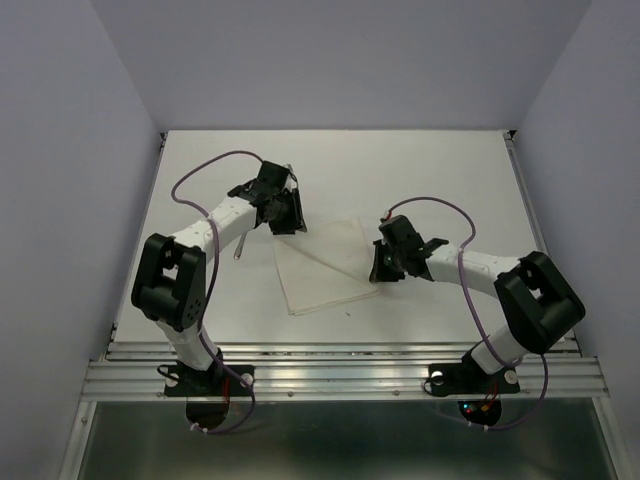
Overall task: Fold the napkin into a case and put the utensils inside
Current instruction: Smooth out the upper triangle-folded napkin at the center of the board.
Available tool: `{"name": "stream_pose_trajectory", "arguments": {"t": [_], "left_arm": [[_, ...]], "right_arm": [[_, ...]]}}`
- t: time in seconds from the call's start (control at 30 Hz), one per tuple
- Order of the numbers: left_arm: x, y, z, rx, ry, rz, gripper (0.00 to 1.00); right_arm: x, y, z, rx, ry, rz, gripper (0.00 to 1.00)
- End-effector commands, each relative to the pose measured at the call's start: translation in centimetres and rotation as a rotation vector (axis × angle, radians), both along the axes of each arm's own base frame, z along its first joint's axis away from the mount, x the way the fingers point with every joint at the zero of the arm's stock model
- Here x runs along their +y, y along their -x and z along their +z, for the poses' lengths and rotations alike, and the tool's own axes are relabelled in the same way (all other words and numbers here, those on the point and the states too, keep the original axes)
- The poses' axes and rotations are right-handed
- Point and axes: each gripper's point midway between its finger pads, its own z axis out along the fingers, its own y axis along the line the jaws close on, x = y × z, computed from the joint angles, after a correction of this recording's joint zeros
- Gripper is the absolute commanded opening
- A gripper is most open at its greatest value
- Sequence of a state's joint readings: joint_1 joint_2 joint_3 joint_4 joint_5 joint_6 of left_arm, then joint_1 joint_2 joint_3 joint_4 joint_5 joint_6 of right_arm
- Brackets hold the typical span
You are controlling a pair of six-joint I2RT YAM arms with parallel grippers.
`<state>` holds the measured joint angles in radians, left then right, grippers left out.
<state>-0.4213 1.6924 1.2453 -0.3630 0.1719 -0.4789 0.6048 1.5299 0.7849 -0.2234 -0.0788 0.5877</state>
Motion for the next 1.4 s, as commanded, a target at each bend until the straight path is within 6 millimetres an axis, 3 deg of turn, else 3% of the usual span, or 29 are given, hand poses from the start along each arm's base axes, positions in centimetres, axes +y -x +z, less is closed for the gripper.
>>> {"name": "stream_pose_trajectory", "arguments": {"t": [0.0,0.23,0.47,0.63,0.73,0.87,0.97,1.07,1.17,1.3,1.37], "left_arm": [[0.0,1.8,-1.7,0.045,-0.005,-0.019,0.46],[0.6,1.2,-3.9,0.046,-0.055,0.009,0.46],[1.0,-0.5,-4.9,0.031,-0.111,0.032,0.45],[2.0,-1.3,-5.8,0.031,-0.170,0.053,0.45],[2.5,-1.6,-5.6,0.028,-0.178,0.064,0.45],[4.0,-2.3,-3.6,-0.028,-0.195,0.112,0.45],[4.9,-2.8,-2.4,-0.050,-0.186,0.135,0.45],[5.0,-2.9,-2.0,-0.055,-0.182,0.132,0.45],[4.9,-3.0,-2.9,-0.036,-0.184,0.127,0.45],[4.3,-3.9,-3.8,-0.033,-0.153,0.134,0.45],[3.6,-4.3,-4.1,-0.020,-0.129,0.126,0.45]], "right_arm": [[0.2,-0.3,-0.3,-0.018,-0.005,-0.015,0.07],[0.1,-1.1,0.9,-0.060,0.012,-0.010,0.08],[-1.1,0.5,-2.1,-0.013,0.049,-0.018,0.07],[-1.5,1.0,-2.8,-0.005,0.059,-0.016,0.07],[-1.7,1.0,-2.5,-0.013,0.062,-0.012,0.07],[-2.1,1.1,-2.4,-0.019,0.078,-0.013,0.07],[-2.0,0.9,-1.5,-0.033,0.071,-0.010,0.07],[-0.9,-0.3,1.5,-0.087,0.023,-0.007,0.10],[0.4,-1.6,4.5,-0.148,-0.023,-0.003,0.13],[2.2,-3.5,6.4,-0.197,-0.077,0.007,0.13],[3.7,-3.5,5.9,-0.177,-0.083,0.043,0.13]]}}
